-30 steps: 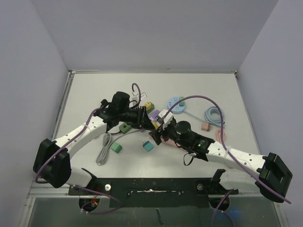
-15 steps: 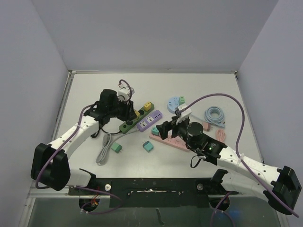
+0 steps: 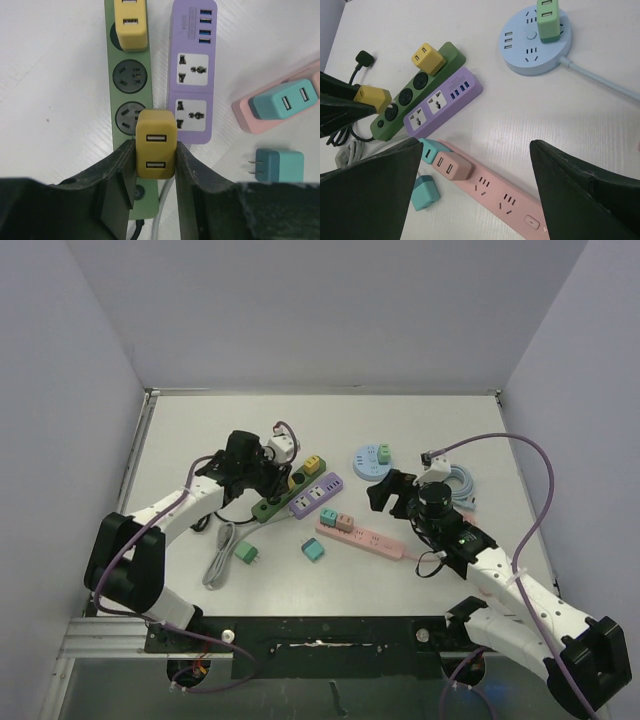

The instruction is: Insert the plug

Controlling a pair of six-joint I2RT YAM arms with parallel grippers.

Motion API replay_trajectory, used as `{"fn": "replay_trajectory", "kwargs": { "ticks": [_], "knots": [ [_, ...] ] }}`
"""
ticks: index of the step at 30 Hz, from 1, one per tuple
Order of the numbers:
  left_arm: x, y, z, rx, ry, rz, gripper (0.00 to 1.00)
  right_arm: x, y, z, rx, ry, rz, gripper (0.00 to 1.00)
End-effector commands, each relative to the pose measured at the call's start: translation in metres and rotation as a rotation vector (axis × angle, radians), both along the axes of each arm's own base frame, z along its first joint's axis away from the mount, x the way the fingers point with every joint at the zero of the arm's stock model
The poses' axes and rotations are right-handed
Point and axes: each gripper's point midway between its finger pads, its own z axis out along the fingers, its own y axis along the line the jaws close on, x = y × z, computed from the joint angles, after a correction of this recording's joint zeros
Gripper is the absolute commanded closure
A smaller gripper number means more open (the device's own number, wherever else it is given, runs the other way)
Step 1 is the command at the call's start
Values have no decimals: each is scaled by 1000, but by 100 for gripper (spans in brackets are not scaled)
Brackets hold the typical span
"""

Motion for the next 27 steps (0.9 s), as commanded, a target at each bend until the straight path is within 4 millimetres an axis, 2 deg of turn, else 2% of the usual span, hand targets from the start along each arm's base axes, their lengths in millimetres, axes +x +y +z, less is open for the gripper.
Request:
{"fn": "replay_trajectory", "kwargs": {
  "ticks": [1, 7, 14, 21, 27],
  "knots": [
    [34, -29, 39, -39, -162, -95, 100, -2, -1, 9, 87, 0, -9, 8],
    [50, -39, 33, -1, -162, -99, 100, -3, -7, 1, 88, 14, -23, 8],
    [59, -51, 11, 8, -133, -81, 100, -5, -12, -10, 75, 35, -34, 8],
    [67, -53, 4, -14, -142, -35, 100, -7, -7, -10, 53, 24, 20, 7],
    [74, -44, -2, 30, -158, 17, 100, -8, -5, -12, 53, 28, 31, 7]
  ]
}}
